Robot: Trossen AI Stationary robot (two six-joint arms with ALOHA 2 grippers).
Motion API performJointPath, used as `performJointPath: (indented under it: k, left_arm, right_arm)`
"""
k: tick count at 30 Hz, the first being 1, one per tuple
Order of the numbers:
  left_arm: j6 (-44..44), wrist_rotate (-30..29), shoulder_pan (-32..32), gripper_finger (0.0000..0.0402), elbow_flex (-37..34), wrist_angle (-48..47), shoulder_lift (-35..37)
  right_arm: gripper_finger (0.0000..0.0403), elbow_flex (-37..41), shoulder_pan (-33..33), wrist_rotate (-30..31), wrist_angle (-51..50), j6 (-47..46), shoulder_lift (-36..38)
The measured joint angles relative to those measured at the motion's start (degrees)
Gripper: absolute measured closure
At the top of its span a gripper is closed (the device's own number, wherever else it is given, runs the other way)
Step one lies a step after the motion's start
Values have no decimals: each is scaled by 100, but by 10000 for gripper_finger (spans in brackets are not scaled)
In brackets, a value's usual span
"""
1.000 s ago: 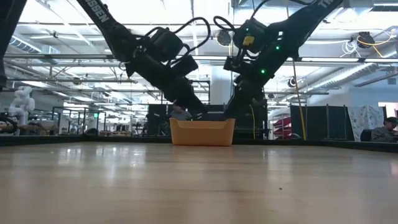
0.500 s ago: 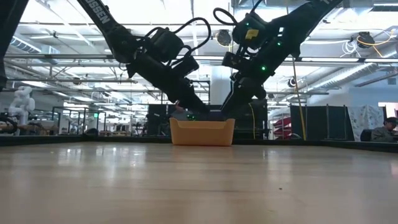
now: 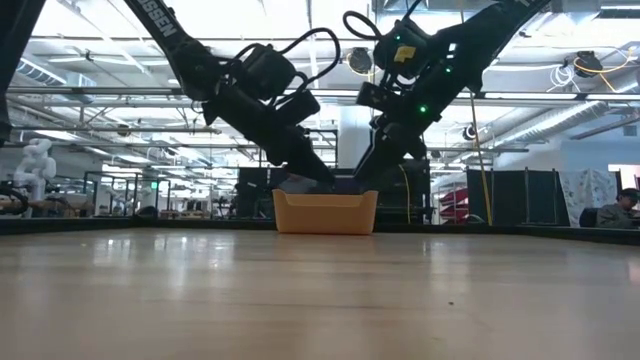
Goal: Sort blocks by size
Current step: Put the small violet rectangle block into the green bin
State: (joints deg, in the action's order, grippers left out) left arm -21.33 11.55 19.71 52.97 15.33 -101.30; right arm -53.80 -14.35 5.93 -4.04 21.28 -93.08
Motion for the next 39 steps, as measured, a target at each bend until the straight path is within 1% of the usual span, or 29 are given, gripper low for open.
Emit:
performJointPath:
  k: [3,5,8,13,16,24,28,30,33,37,39]
  left_arm:
    - [-1,7,-35,125,0,2,0]
    - [-1,20,-40,138,0,11,0]
    - [1,20,-36,176,0,15,0]
    - [2,17,-36,254,0,15,0]
    - [2,15,-36,286,0,11,2]
    - [154,-141,-40,288,0,2,2]
    - [371,-198,-40,288,0,36,2]
    - [483,-277,-36,288,0,40,23]
    - [690,-633,-51,288,-2,-104,154]
    - [751,-1264,-141,288,-2,-584,500]
    - [773,-1496,-221,288,-4,-849,716]
  right_arm:
    - [314,0,0,2,43,0,-1]
    - [314,0,0,2,63,0,-1]
    - [314,0,0,2,88,0,-1]
    - [314,0,0,-11,81,1,0]
    - [314,0,0,-14,86,1,-1]
    - [314,0,52,34,88,-3,-1]
    - [300,0,55,136,97,-221,-1]
    - [286,0,59,381,112,-339,11]
    - [265,0,59,710,42,-512,141]
    - [248,-2,56,1434,-458,-1097,497]
    - [247,-2,40,1634,-819,-1342,688]
